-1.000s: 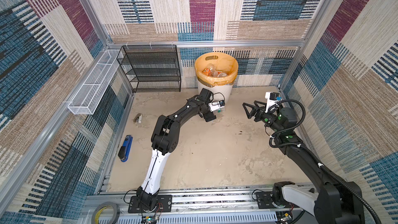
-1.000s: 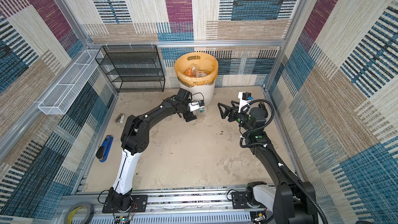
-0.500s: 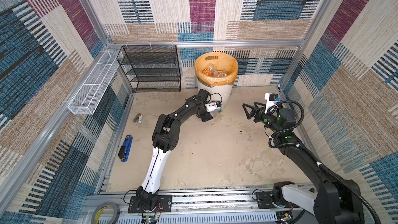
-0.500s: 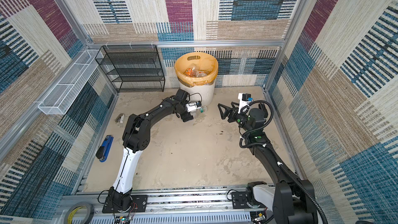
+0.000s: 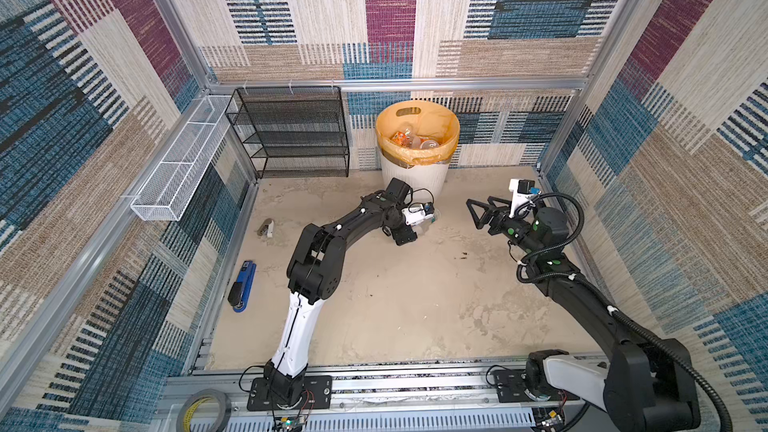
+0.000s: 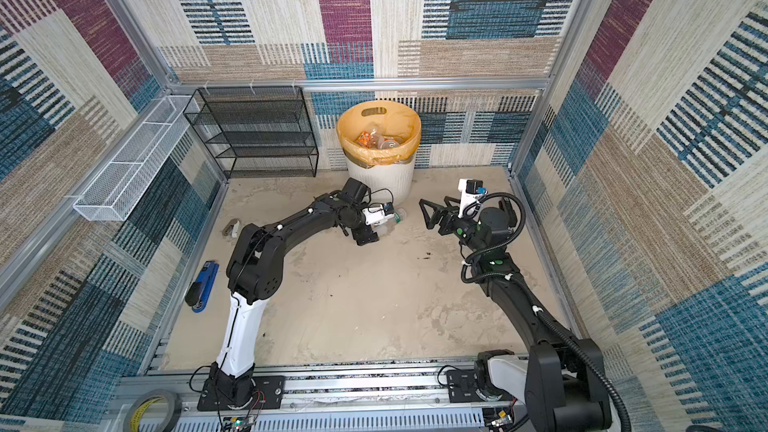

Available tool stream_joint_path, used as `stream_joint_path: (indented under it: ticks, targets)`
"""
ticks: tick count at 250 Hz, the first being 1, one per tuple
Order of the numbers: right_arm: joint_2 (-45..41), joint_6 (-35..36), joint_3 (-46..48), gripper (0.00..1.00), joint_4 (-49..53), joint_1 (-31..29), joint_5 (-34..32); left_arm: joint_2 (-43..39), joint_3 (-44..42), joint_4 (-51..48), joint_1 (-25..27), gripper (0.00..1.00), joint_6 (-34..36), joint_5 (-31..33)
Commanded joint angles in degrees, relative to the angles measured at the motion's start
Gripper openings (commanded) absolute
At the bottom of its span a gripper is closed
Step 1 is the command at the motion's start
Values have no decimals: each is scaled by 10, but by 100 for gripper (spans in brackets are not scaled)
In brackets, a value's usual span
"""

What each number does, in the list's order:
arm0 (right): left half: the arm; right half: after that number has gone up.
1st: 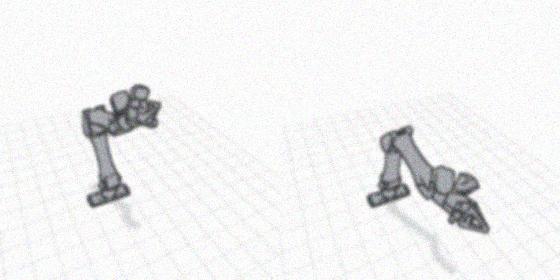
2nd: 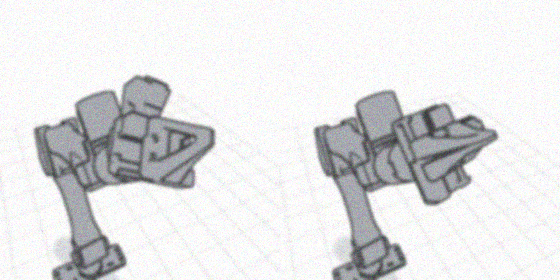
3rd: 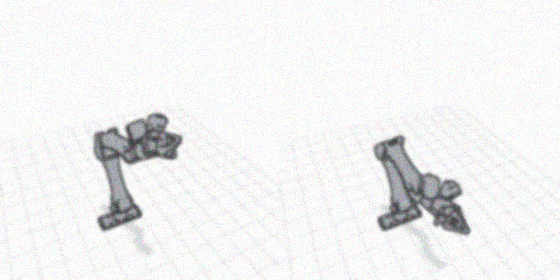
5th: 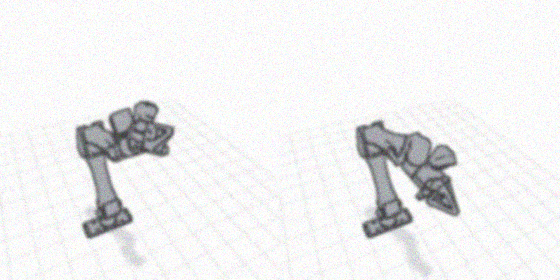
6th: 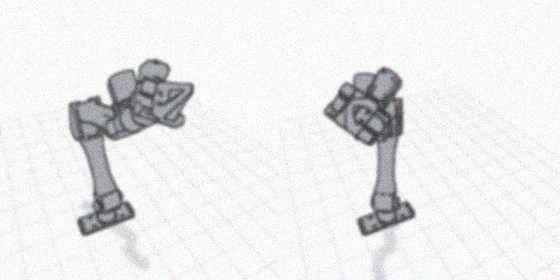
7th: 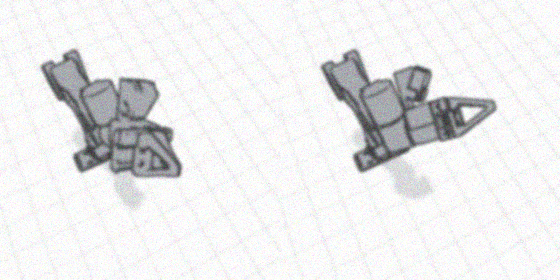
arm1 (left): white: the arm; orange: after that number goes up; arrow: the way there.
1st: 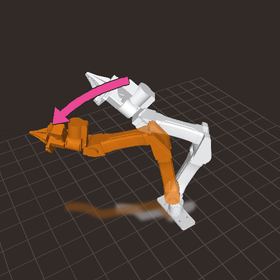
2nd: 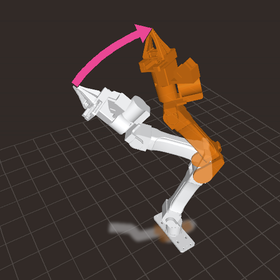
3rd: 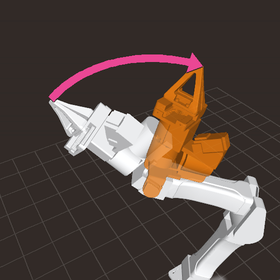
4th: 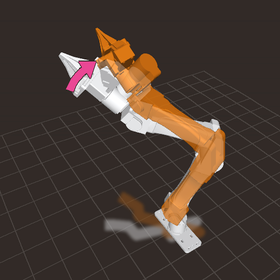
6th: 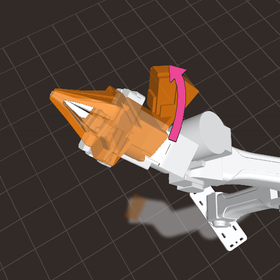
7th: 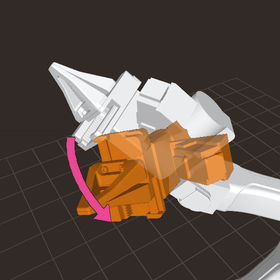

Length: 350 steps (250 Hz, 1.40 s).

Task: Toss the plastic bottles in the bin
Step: 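Lower the left gripper around the green-capped bottle and close it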

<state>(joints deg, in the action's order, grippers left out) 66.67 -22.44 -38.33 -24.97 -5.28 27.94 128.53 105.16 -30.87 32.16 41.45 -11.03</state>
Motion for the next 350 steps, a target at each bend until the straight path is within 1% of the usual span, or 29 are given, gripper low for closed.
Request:
stream_joint_path:
  ticks: [1, 33, 63, 87, 108, 158, 182, 216, 253, 295, 327, 350]
  targets:
    - [-1, -7, -1, 99, -30, -1, 4, 11, 29, -6, -1, 90, -41, -4]
    - [-7, -7, 5, 99, -29, -1, 2, 37, 62, -17, -1, 92, -58, -1]
    - [-11, -7, 13, 99, -27, -1, -3, 61, 99, -42, 0, 92, -66, -13]
    - [-13, -9, 18, 99, -30, -1, -4, 72, 112, -51, 2, 92, -67, -21]
    - [-13, -12, 21, 99, -33, -1, -5, 77, 114, -52, 3, 89, -66, -23]
    - [-15, -14, 24, 99, -33, -1, -9, 69, 98, -51, 3, 78, -70, -35]
    - [-15, -15, 26, 99, -34, -1, -10, 57, 79, -43, 4, 73, -75, -44]
    - [-16, -14, 28, 99, -30, -1, -12, 28, 46, -29, 4, 68, -88, -48]
    - [-14, -14, 31, 99, -27, -1, -15, -26, -31, 35, 4, 65, -111, -61]
    - [-12, -16, 31, 99, -29, -1, -13, -76, -92, 74, 4, 60, -144, -84]
    - [-14, -15, 31, 99, -25, -1, -14, -123, -144, 96, 8, 58, -163, -84]
    - [-11, -13, 30, 99, -22, -1, -14, -174, -193, 119, 11, 57, -183, -83]
